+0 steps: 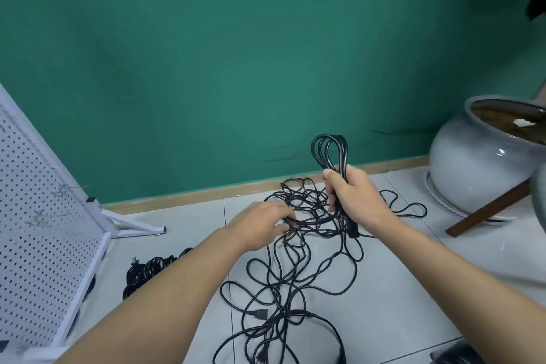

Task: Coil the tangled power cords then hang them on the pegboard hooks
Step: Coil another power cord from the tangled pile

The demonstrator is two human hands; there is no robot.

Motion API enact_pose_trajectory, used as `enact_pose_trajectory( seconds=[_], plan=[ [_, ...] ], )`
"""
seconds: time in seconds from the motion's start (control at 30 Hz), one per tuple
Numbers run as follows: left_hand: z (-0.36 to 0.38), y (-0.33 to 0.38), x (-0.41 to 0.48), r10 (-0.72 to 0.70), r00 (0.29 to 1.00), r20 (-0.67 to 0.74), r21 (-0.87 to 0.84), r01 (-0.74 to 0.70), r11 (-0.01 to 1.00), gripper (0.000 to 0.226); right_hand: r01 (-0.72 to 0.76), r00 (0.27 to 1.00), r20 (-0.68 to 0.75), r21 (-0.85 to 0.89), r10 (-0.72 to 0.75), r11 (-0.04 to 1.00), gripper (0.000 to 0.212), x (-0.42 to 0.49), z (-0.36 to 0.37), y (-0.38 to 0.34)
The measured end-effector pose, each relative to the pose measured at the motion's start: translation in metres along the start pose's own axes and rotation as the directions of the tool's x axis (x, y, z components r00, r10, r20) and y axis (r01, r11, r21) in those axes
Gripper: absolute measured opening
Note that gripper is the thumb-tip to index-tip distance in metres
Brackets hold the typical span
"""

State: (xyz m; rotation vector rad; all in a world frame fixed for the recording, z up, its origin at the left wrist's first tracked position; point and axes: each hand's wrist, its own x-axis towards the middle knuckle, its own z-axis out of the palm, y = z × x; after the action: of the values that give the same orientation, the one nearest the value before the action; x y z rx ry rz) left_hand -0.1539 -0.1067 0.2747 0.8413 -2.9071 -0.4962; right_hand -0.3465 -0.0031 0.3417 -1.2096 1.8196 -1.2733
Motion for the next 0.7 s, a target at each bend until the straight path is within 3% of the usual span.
enact_pose_trajectory(
  seconds=[0.13, 0.23, 0.4, 0.53, 0.7],
  plan=[
    [-0.012, 0.005, -0.002, 0.106, 0.985, -0.138, -0.003, -0.107, 0.994, 0.019, -0.035, 0.999, -0.027, -0.276, 0.029, 0.961, 0.034, 0.002, -0.008, 0.004],
    [-0.026, 0.016, -0.003, 0.242, 0.918, -0.314, 0.016, -0.25, 0.968, 0.014, 0.033, 0.994, 0.109, -0.439, 0.017, 0.898, 0.042, -0.001, -0.008, 0.003],
    [-0.043, 0.023, -0.006, 0.179, 0.857, -0.483, -0.056, -0.235, 0.97, 0.017, 0.101, 0.901, 0.425, -0.395, 0.084, 0.913, 0.064, -0.006, -0.003, 0.007],
    [-0.049, 0.032, -0.008, 0.165, 0.812, -0.559, -0.032, -0.22, 0.975, 0.023, 0.143, 0.856, 0.514, -0.351, 0.063, 0.925, 0.047, -0.012, 0.002, -0.006],
    [-0.047, 0.031, -0.008, 0.174, 0.858, -0.484, 0.079, -0.155, 0.985, 0.046, 0.191, 0.82, 0.563, -0.442, 0.106, 0.876, 0.03, -0.014, 0.002, -0.006]
  ],
)
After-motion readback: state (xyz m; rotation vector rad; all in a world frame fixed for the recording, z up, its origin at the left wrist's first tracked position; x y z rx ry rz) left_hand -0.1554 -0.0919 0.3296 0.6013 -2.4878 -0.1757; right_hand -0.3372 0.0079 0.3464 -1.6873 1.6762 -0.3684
